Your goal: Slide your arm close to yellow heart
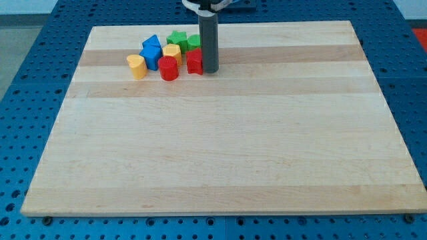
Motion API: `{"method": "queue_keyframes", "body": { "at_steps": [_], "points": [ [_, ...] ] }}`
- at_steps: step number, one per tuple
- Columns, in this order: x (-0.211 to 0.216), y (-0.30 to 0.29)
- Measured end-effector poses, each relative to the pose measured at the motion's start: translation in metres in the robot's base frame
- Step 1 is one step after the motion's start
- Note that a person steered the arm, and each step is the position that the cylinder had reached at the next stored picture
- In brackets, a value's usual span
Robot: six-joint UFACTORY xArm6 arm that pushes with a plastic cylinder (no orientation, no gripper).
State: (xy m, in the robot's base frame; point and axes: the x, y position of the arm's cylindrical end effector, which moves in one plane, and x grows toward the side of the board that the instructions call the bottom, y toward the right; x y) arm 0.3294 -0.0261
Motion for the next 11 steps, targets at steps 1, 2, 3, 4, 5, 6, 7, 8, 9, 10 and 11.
{"method": "queue_keyframes", "body": {
  "at_steps": [1, 2, 3, 4, 5, 6, 7, 8, 9, 10, 11],
  "points": [
    [-0.011, -0.012],
    [-0.003, -0.012],
    [0.052, 0.001],
    [0.076, -0.039],
    [0.073, -0.092],
    [0.073, -0.158],
    [0.041, -0.208],
    [0.009, -0.231],
    [-0.005, -0.221],
    [-0.005, -0.194],
    [-0.005, -0.183]
  ]
}}
